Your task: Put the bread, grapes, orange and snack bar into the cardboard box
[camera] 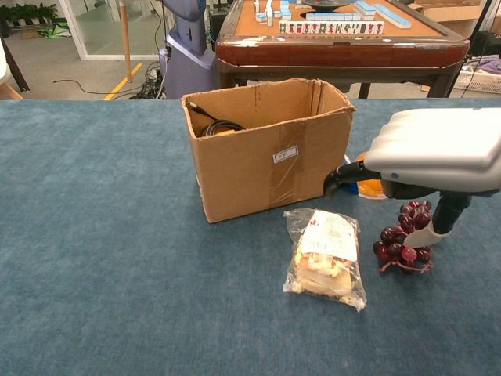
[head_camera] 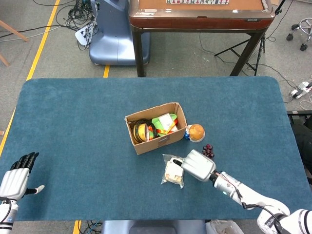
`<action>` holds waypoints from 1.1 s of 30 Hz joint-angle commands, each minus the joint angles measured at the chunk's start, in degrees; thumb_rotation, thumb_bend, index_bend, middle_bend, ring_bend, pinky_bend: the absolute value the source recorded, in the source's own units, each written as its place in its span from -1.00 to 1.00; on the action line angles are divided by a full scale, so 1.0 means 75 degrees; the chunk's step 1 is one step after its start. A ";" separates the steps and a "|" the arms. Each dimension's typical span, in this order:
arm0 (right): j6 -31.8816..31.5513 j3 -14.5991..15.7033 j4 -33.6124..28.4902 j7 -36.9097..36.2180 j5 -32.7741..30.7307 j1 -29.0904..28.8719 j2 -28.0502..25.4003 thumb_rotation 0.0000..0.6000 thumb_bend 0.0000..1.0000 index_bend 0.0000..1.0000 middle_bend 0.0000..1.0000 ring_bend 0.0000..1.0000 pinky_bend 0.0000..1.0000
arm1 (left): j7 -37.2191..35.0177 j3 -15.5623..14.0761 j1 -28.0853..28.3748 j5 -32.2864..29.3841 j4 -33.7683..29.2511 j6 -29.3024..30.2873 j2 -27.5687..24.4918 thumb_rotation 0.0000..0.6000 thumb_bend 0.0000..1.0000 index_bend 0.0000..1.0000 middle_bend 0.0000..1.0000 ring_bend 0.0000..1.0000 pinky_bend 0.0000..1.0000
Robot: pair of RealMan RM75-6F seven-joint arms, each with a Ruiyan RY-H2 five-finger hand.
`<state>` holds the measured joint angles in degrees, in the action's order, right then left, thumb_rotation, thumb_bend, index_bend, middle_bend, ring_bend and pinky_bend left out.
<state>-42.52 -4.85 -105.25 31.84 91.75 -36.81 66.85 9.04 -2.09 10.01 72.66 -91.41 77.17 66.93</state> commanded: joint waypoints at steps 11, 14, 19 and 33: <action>0.0862 0.0130 0.0083 0.1784 -0.1337 -0.0808 0.0702 1.00 -1.00 -0.79 1.00 1.00 1.00 | -0.0098 0.0153 -0.0097 0.0039 0.0019 -0.0103 -0.0048 1.00 -1.00 -0.92 -0.87 -0.87 -0.75; 0.0875 0.0172 0.0168 0.2033 -0.1574 -0.0934 0.0884 1.00 -1.00 -0.79 1.00 1.00 1.00 | -0.0110 0.0182 -0.0109 0.0042 0.0030 -0.0133 -0.0051 1.00 -1.00 -0.92 -0.87 -0.87 -0.75; 0.0896 0.0267 0.0373 0.2316 -0.2003 -0.1173 0.1231 1.00 -1.00 -0.79 1.00 1.00 1.00 | -0.0115 0.0225 -0.0129 0.0038 0.0054 -0.0194 -0.0050 1.00 -1.00 -0.92 -0.87 -0.87 -0.75; 0.0701 0.0538 0.0932 0.2552 -0.2923 -0.1676 0.1838 1.00 -1.00 -0.65 1.00 1.00 1.00 | -0.0096 0.0298 -0.0205 0.0071 0.0046 -0.0259 -0.0069 1.00 -1.00 -0.92 -0.86 -0.87 -0.75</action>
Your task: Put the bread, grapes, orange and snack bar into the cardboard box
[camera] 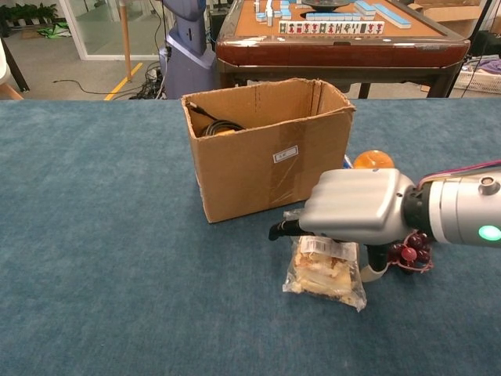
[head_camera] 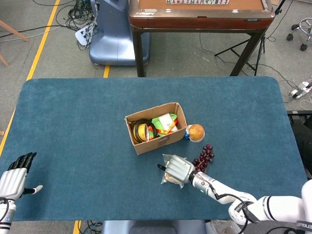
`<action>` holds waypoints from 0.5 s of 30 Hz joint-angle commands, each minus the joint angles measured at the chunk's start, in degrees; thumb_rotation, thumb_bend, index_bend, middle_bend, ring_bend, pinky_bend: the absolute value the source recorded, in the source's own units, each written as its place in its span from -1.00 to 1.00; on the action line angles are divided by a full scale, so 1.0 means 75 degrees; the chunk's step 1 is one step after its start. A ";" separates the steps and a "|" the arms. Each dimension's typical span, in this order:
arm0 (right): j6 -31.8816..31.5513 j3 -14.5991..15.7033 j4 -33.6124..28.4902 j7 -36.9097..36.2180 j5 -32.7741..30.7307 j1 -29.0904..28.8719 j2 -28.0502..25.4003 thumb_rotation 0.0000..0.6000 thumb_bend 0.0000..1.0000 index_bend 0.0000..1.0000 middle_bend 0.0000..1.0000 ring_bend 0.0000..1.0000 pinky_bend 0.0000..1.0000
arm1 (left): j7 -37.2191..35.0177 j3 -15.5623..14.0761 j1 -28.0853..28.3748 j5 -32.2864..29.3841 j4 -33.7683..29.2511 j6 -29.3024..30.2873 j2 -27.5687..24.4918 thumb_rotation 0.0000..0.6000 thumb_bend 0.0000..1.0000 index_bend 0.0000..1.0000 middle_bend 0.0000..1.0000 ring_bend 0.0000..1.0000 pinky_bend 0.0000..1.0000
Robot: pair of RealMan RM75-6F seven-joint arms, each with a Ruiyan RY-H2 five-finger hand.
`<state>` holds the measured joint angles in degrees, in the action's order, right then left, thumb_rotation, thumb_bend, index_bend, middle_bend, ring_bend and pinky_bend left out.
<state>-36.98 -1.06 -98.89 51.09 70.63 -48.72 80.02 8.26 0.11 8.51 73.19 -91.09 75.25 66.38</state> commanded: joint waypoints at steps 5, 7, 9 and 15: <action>-0.0150 0.0136 0.0254 -0.0031 -0.0223 -0.0209 0.0241 1.00 -1.00 -0.42 1.00 1.00 1.00 | 0.0031 0.0029 -0.0030 0.0003 0.0006 -0.0007 0.0009 1.00 -1.00 -0.92 -0.85 -0.87 -0.75; -0.0179 0.0186 0.0304 -0.0030 -0.0287 -0.0262 0.0297 1.00 -1.00 -0.29 1.00 1.00 1.00 | 0.0031 0.0020 -0.0046 0.0027 -0.0011 -0.0009 -0.0013 1.00 -1.00 -0.92 -0.85 -0.87 -0.75; -0.0224 0.0233 0.0323 -0.0050 -0.0310 -0.0301 0.0335 1.00 -1.00 -0.20 1.00 1.00 1.00 | 0.0013 0.0020 -0.0069 0.0054 -0.0026 0.0012 -0.0029 1.00 -1.00 -0.92 -0.85 -0.87 -0.75; -0.0459 0.0309 0.0250 -0.0340 -0.0085 -0.0321 0.0313 1.00 -0.98 0.00 1.00 1.00 1.00 | 0.0114 0.0032 -0.0111 0.0047 -0.0010 0.0036 -0.0010 1.00 -1.00 -0.92 -0.84 -0.87 -0.75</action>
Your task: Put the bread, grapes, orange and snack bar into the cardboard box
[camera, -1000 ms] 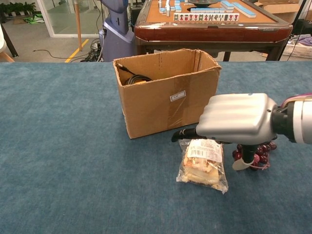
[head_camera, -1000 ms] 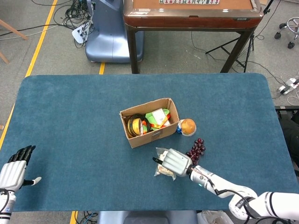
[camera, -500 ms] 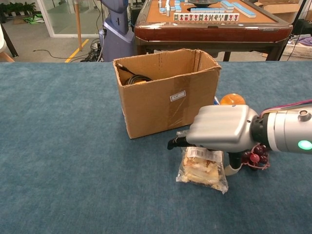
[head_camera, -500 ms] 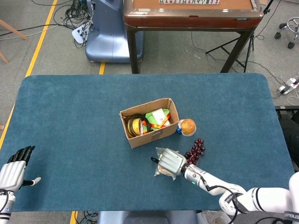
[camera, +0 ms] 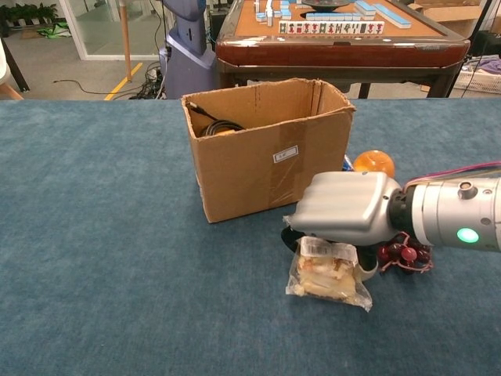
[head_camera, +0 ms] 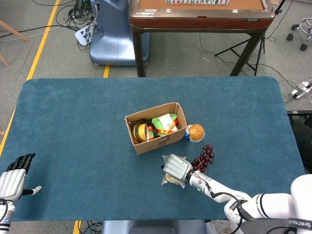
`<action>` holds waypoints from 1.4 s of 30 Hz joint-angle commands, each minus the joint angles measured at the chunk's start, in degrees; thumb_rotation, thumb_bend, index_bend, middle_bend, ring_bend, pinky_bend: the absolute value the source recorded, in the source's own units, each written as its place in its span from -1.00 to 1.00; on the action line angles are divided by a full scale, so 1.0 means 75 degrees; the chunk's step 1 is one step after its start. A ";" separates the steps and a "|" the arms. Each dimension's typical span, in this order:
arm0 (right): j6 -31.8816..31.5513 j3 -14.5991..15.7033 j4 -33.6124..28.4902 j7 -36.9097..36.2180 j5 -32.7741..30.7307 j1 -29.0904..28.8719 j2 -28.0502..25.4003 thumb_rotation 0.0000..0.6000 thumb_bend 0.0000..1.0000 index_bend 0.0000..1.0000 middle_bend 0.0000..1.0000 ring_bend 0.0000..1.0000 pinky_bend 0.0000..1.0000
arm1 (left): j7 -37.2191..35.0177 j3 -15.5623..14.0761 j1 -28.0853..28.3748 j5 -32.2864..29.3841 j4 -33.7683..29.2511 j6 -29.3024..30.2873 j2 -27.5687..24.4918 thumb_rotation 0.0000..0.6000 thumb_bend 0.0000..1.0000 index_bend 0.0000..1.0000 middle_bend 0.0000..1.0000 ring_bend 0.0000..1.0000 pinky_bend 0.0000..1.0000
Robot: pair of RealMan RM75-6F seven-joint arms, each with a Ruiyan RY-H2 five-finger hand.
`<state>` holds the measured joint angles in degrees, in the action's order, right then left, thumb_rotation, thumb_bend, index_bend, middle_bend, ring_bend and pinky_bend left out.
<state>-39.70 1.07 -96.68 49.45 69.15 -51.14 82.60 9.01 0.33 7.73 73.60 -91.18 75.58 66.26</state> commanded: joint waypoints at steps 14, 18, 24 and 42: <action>-0.1370 -0.0128 -0.0826 -0.1718 0.1977 0.0301 -0.0691 1.00 -0.89 0.16 1.00 1.00 1.00 | 0.0117 0.0058 -0.0036 -0.0106 -0.0013 -0.0090 0.0031 1.00 -1.00 -0.92 -0.83 -0.87 -0.75; -0.1737 -0.0388 -0.1197 -0.1765 0.2339 0.0292 -0.0956 1.00 -0.89 0.16 1.00 1.00 1.00 | 0.0122 0.0071 -0.0042 -0.0119 -0.0023 -0.0108 0.0030 1.00 -1.00 -0.92 -0.83 -0.87 -0.75; -0.2203 -0.0863 -0.1924 -0.1726 0.2609 0.0286 -0.1305 1.00 -0.89 0.16 1.00 1.00 1.00 | 0.0142 0.0081 -0.0061 -0.0100 -0.0035 -0.0089 0.0029 1.00 -1.00 -0.92 -0.83 -0.87 -0.75; -0.3171 -0.2234 -0.1117 -0.1468 0.1236 0.0340 -0.0995 1.00 -0.89 0.16 1.00 1.00 1.00 | 0.0144 0.0108 -0.0072 -0.0102 -0.0026 -0.0144 0.0035 1.00 -1.00 -0.92 -0.83 -0.87 -0.75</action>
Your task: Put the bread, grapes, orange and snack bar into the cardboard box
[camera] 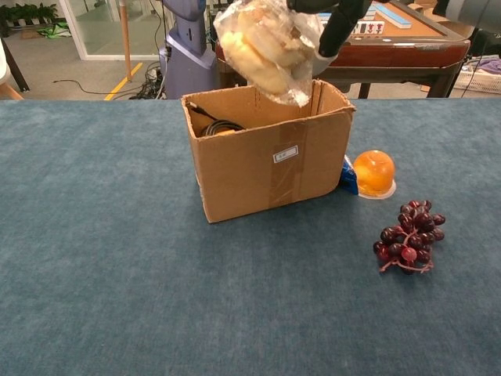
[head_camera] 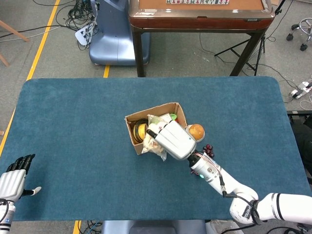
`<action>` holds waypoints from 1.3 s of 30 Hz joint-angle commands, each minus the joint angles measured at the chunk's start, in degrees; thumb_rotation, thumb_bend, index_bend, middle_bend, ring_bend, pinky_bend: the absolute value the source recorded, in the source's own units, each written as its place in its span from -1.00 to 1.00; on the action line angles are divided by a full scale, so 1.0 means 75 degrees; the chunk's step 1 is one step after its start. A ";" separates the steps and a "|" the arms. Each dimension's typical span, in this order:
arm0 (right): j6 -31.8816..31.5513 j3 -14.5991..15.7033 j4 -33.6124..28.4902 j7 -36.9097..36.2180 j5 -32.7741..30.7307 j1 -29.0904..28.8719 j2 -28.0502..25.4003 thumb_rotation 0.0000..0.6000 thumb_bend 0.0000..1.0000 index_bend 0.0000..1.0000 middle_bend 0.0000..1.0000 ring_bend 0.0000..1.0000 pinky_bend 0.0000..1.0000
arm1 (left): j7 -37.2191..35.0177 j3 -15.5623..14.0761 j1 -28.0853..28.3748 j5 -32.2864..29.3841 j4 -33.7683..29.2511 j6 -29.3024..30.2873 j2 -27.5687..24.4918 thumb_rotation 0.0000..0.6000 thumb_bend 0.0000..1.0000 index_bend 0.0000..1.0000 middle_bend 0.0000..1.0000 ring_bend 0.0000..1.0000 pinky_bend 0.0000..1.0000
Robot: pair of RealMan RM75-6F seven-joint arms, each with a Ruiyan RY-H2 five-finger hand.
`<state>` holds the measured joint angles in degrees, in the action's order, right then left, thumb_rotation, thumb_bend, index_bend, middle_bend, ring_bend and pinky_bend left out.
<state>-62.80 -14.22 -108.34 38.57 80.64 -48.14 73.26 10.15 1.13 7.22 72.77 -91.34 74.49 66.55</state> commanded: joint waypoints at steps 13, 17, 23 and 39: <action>0.0066 -0.0479 0.2200 -0.0570 -0.1141 -0.0476 0.1368 1.00 -0.91 -0.12 1.00 1.00 1.00 | -0.0039 -0.0016 -0.0023 0.0048 -0.0056 -0.0021 -0.0054 1.00 -1.00 -0.92 -0.83 -0.87 -0.75; 0.0101 -0.0433 0.2369 -0.0795 -0.1092 -0.0522 0.1477 1.00 -1.00 -0.61 1.00 1.00 1.00 | -0.0054 -0.0016 -0.0029 0.0053 -0.0067 -0.0024 -0.0068 1.00 -1.00 -0.92 -0.83 -0.87 -0.75; -0.0089 -0.0337 0.2258 -0.1034 -0.0784 -0.0432 0.1316 1.00 -1.00 -0.90 0.95 0.97 1.00 | -0.0042 -0.0012 -0.0030 0.0030 -0.0070 -0.0048 -0.0078 1.00 -1.00 -0.92 -0.82 -0.87 -0.75; -0.1126 0.0344 0.0402 -0.0108 -0.0296 0.0841 -0.0654 1.00 -1.00 -0.20 0.17 0.26 0.59 | 0.0081 -0.0008 0.0006 -0.0041 -0.0022 -0.0146 -0.0017 1.00 -1.00 -0.88 -0.81 -0.87 -0.75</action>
<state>-70.41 -12.73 -103.89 37.73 78.16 -43.44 70.24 10.75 1.07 7.25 72.48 -91.52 73.41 66.40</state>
